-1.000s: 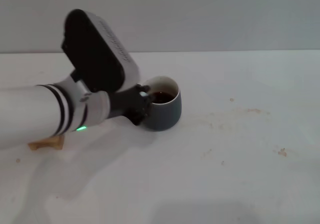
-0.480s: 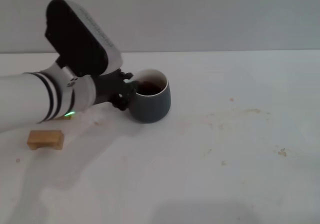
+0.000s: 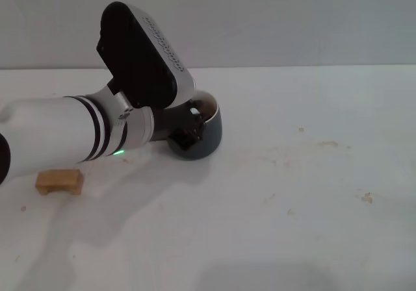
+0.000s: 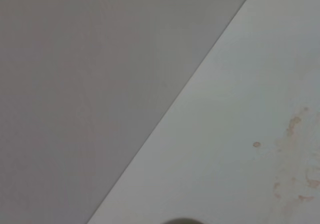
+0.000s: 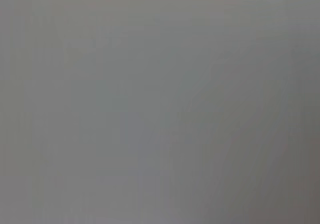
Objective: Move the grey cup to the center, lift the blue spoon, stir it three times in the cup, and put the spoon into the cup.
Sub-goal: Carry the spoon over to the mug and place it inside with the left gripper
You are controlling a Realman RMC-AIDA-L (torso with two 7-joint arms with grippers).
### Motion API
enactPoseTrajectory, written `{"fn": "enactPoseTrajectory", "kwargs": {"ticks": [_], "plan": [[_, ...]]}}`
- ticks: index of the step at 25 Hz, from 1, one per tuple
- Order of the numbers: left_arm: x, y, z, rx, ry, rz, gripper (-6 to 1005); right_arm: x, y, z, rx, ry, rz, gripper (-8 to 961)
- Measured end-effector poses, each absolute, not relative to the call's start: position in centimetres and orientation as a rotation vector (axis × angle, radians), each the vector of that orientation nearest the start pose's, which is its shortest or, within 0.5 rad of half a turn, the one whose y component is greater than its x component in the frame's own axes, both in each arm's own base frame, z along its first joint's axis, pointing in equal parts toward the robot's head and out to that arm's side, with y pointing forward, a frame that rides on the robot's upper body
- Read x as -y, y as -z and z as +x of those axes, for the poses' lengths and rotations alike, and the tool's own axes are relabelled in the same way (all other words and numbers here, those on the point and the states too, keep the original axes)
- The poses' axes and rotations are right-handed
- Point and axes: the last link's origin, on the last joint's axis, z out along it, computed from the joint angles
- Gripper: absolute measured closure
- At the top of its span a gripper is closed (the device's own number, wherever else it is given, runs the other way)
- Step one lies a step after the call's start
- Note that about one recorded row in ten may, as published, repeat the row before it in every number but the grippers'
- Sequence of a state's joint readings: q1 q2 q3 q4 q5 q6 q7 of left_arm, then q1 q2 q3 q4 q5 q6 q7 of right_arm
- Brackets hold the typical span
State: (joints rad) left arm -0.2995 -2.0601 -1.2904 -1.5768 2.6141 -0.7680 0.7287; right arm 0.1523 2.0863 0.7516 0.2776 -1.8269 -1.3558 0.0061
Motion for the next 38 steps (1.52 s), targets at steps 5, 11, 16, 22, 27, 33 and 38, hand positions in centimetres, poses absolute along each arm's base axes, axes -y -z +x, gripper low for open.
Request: {"fn": "enactPoseTrajectory", "kwargs": {"ticks": [5,11,16,22,27,33,38], "plan": [[-34.0,3.4,-14.6,0.165,-0.066,-2.414,844,-23.3,-2.1,39.3,-0.662,-0.591,-1.101,954],[-33.8,3.1,-14.9,0.176,-0.072,-2.407,844,-23.4,-2.1,39.3,-0.66,-0.595,-1.104,954],[-34.2,1.9,-16.2,0.225,-0.085,-2.366,843,-23.4,-2.1,39.2,-0.659,-0.596,-1.106,954],[-34.8,1.2,-16.1,0.221,-0.077,-2.34,843,-23.4,-2.1,39.2,-0.659,-0.595,-1.108,954],[-35.3,1.5,-15.5,0.199,-0.07,-2.346,843,-23.4,-2.2,39.3,-0.661,-0.592,-1.109,954],[-35.7,2.5,-14.5,0.161,-0.06,-2.371,842,-23.4,-2.1,39.5,-0.666,-0.584,-1.11,954],[-35.3,3.3,-13.9,0.13,-0.055,-2.395,842,-23.3,-2.2,39.6,-0.668,-0.578,-1.109,954]]}}
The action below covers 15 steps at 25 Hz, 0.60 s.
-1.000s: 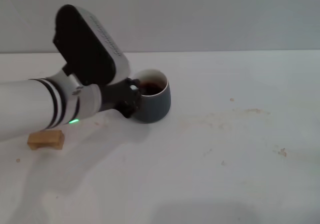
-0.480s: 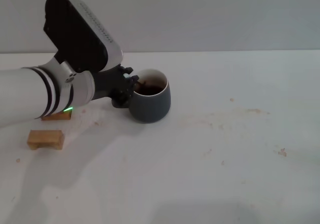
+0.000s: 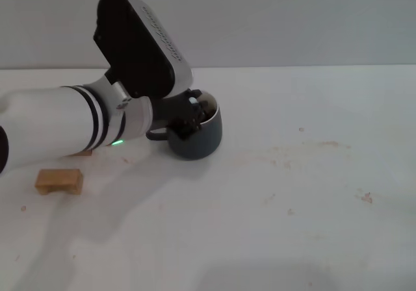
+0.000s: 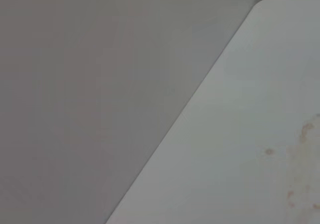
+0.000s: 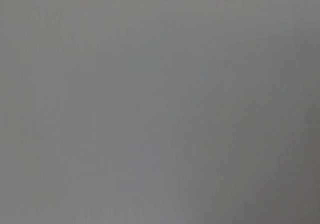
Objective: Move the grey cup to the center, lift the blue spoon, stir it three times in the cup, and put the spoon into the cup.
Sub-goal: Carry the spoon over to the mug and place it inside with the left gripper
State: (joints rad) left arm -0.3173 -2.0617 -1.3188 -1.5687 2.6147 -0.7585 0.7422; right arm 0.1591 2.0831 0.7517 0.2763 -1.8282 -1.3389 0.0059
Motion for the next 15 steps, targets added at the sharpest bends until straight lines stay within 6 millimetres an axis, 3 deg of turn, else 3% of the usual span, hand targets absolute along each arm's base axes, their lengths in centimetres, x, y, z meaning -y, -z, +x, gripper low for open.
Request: {"fn": "enactPoseTrajectory", "kwargs": {"ticks": [9,11,15], "plan": [[-34.7,3.5,-13.8,0.127,-0.052,-2.408,842,-23.3,-2.2,39.6,-0.669,-0.576,-1.108,954],[-33.9,2.8,-15.3,0.176,-0.073,-2.393,841,-23.3,-2.2,39.6,-0.668,-0.578,-1.11,954],[-33.9,2.8,-15.3,0.176,-0.073,-2.393,841,-23.4,-2.1,39.5,-0.666,-0.58,-1.112,954]]}}
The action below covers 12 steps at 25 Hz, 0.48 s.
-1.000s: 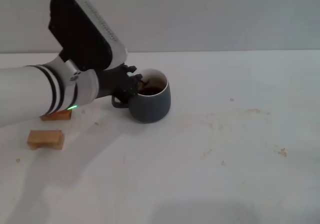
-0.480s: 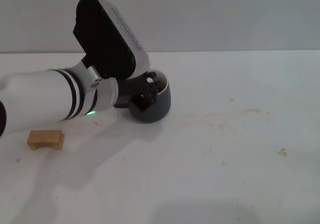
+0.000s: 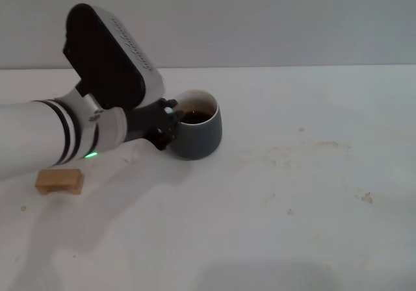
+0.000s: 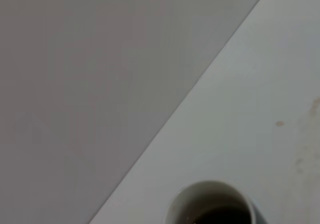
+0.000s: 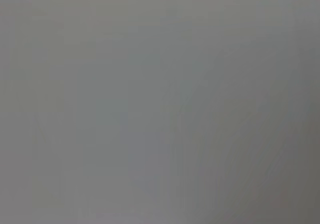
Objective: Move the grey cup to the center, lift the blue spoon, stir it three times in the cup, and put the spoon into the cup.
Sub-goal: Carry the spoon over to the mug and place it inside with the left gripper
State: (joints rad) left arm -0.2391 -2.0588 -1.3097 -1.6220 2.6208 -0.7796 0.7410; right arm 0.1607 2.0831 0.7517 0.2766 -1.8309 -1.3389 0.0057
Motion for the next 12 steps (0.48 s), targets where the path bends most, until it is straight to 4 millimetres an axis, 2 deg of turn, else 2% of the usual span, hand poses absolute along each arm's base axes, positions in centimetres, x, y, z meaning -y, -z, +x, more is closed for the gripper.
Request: {"fn": "enactPoseTrajectory", "kwargs": {"ticks": [1,7,12], "plan": [[-34.0,2.1,-15.8,0.197,-0.084,-2.372,841,-23.4,-2.1,39.5,-0.665,-0.58,-1.114,954],[-34.8,1.2,-16.9,0.221,-0.113,-2.333,841,-23.4,-2.1,39.5,-0.664,-0.58,-1.116,954],[-35.0,1.5,-16.7,0.211,-0.115,-2.339,841,-23.4,-2.1,39.5,-0.665,-0.579,-1.115,954]]}}
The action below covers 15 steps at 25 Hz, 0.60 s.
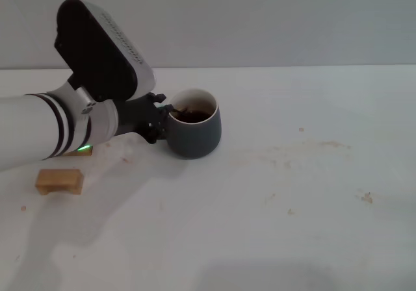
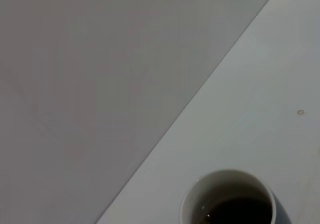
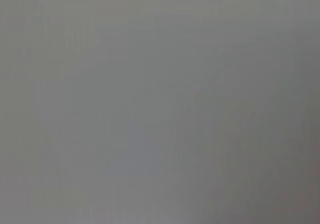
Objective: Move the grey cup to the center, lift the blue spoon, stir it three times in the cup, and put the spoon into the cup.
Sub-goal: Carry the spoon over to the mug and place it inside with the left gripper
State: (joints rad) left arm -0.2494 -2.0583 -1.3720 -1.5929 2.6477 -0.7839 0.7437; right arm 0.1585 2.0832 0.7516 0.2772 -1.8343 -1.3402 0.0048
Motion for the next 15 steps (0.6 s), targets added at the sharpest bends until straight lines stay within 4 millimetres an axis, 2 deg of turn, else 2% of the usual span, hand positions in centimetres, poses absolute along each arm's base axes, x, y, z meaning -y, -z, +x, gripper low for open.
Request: {"fn": "enactPoseTrajectory", "kwargs": {"ticks": [10,13,15], "plan": [[-35.0,1.9,-15.9,0.184,-0.104,-2.353,840,-23.4,-2.1,39.4,-0.662,-0.586,-1.112,954],[-35.0,1.9,-15.8,0.181,-0.102,-2.353,652,-23.4,-2.1,39.3,-0.661,-0.588,-1.112,954],[-35.3,1.6,-15.3,0.171,-0.051,-2.319,570,-23.4,-2.1,39.4,-0.661,-0.588,-1.111,954]]}}
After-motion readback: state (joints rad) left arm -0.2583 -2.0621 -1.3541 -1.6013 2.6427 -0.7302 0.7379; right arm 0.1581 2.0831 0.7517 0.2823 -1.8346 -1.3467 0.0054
